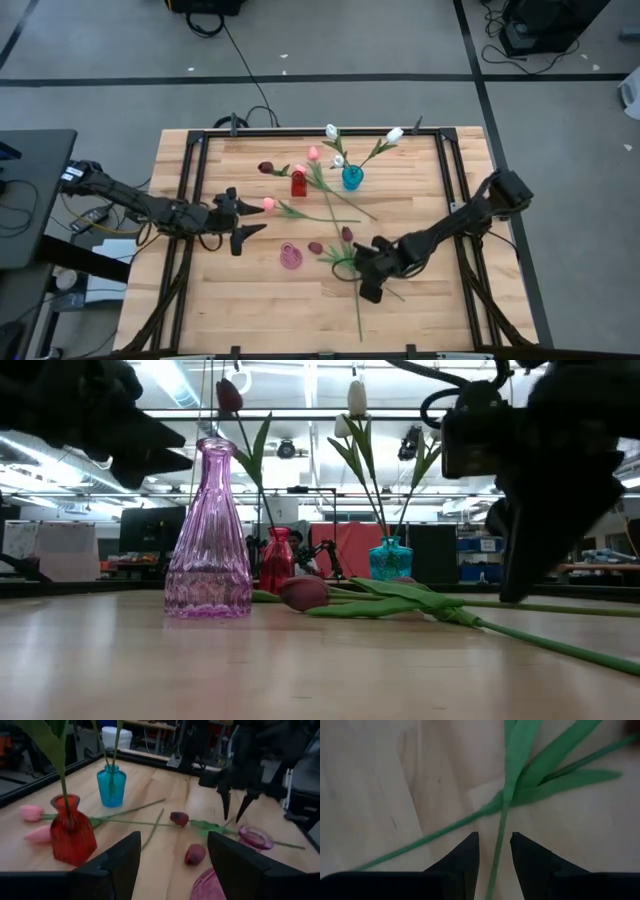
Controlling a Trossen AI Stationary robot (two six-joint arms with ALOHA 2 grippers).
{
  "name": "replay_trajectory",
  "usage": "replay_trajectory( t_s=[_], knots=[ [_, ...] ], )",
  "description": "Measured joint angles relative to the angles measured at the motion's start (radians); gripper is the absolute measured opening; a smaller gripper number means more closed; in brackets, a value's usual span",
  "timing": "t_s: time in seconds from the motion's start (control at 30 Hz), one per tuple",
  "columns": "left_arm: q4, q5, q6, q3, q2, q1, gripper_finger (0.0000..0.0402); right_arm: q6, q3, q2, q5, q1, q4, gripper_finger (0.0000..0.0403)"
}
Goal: Sort flowers into vase by color
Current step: Put the left red flower into the red vase
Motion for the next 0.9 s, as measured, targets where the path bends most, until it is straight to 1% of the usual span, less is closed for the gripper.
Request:
replay_trajectory(
  t_s=[0.07, 0.2, 0.27, 0.33, 0.47, 0.5, 0.53, 0.63, 0.73, 0.8, 0.9],
  knots=[
    [0.038, -0.011, -0.02, -0.018, -0.001, -0.011, 0.0237, 0.0, 0.022, 0.032, 0.004, 0.01, -0.01, 0.0125],
    [0.038, -0.016, -0.057, -0.034, 0.004, -0.027, 0.0237, 0.0, 0.046, 0.083, 0.006, 0.018, -0.015, 0.0124],
    [0.047, -0.017, -0.067, -0.034, 0.003, -0.033, 0.0237, 0.013, 0.051, 0.09, 0.01, 0.018, -0.02, 0.0114],
    [0.051, -0.015, -0.068, -0.034, 0.003, -0.039, 0.0237, 0.025, 0.052, 0.093, 0.011, 0.017, -0.031, 0.0093],
    [0.064, 0.002, -0.068, -0.034, 0.003, -0.046, 0.0237, 0.033, 0.049, 0.079, 0.02, 0.01, -0.047, 0.0024],
    [0.071, 0.007, -0.068, -0.034, 0.004, -0.045, 0.0237, 0.032, 0.048, 0.07, 0.033, 0.008, -0.048, 0.0016],
    [0.08, 0.008, -0.068, -0.034, 0.004, -0.045, 0.0237, 0.029, 0.047, 0.055, 0.066, 0.006, -0.051, 0.0013],
    [0.145, 0.007, -0.041, -0.033, 0.018, -0.045, 0.0237, 0.018, 0.048, -0.004, 0.199, -0.008, -0.04, 0.0026],
    [0.221, -0.007, -0.011, -0.033, 0.055, -0.042, 0.0237, -0.035, 0.048, -0.047, 0.337, -0.035, -0.01, 0.0027],
    [0.288, -0.029, 0.016, -0.033, 0.082, -0.042, 0.0237, -0.127, 0.048, -0.066, 0.39, -0.055, 0.066, 0.0018],
    [0.405, -0.046, 0.039, -0.033, 0.13, -0.042, 0.0237, -0.287, 0.048, -0.069, 0.42, -0.089, 0.253, 0.001]
  ],
)
